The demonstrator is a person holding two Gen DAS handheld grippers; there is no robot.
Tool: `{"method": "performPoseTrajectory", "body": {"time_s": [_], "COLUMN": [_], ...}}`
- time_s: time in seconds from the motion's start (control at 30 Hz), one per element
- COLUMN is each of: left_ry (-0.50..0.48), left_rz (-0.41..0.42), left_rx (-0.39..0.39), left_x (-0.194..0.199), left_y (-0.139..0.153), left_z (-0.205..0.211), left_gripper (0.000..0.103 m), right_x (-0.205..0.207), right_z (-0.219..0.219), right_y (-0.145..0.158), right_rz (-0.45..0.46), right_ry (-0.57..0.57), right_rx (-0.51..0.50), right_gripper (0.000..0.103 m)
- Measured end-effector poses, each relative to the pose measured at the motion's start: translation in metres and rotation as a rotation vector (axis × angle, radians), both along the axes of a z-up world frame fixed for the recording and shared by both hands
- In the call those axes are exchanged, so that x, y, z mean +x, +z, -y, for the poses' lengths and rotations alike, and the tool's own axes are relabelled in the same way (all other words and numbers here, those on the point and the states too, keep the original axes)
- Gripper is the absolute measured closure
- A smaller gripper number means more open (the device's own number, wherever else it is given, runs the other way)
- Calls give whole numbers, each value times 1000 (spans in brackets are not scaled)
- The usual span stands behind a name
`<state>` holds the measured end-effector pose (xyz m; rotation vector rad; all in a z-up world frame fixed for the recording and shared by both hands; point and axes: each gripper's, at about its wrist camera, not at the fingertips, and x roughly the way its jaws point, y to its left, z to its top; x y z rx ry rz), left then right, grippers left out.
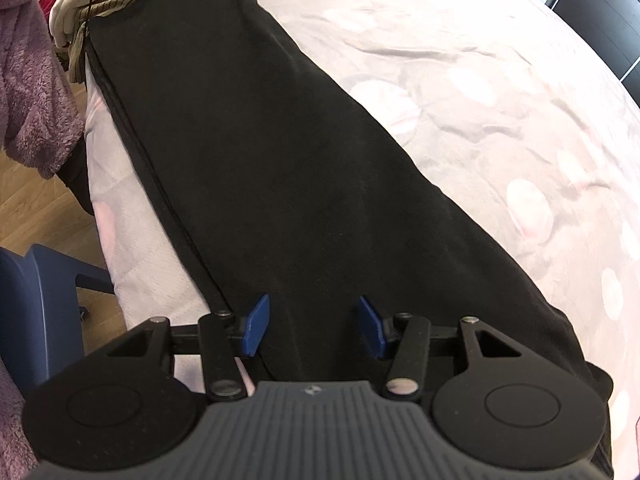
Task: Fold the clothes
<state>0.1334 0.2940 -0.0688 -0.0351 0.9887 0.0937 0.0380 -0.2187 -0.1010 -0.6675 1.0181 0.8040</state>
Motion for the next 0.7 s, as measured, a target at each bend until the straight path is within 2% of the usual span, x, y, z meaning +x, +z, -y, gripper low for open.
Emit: {"method": "performPoseTrajectory", "body": {"time_s": [0.07, 0.17, 0.23, 0.3, 0.37, 0.5, 0.57, 0.7], "left_ry": [10, 14, 11, 4, -2, -17, -44, -70], "left_rz": [-11, -2, 4, 10, -18, -79, -96, -57], "left_rx": [5, 31, 32, 22, 9, -2, -37, -70], "left_x": [-1, -8, -15, -25, -30, -39, -43, -47], "left_y": [-2, 4, 10, 13, 10, -12, -23, -36], "left_z": [-3, -4, -6, -8, -11, -15, -17, -22], "left_gripper": [94, 76, 52, 52, 52, 52, 52, 53], "right_x": [0, -1, -1, -2, -2, -2, -2, -2], "right_z": [2, 1, 1, 0, 0, -8, -12, -17], "right_y": [3, 3, 2, 2, 2, 5, 6, 6], "right_rz": [9, 13, 16, 19, 22, 32, 35, 39], "right_ry": [-5, 1, 4, 8, 12, 38, 52, 62], "right_rx": [6, 2, 0, -3, -4, 7, 5, -2], "right_gripper": [48, 46, 46, 46, 46, 45, 45, 45]}}
